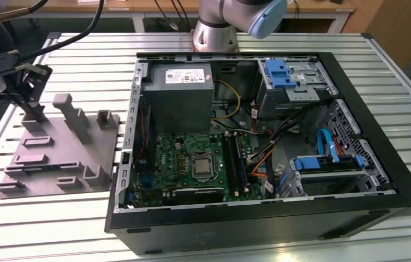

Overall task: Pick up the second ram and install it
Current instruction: 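Reach for the second ram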

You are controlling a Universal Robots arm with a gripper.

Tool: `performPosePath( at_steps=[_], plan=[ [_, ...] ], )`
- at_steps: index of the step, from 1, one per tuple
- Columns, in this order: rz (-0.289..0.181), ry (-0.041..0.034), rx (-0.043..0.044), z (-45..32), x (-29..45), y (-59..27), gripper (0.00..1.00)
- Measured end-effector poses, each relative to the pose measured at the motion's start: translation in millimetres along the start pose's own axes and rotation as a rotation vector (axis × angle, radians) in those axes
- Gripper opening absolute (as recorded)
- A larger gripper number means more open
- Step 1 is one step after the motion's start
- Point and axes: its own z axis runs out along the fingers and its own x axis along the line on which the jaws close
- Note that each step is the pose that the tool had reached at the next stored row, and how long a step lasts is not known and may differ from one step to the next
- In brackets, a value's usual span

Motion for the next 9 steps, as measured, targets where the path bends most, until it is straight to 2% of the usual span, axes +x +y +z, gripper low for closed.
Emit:
performPosePath(
  at_steps=[9],
  plan=[
    [0.000, 0.0000, 0.0001, 5.6, 7.8, -3.8, 0.11]
  ],
)
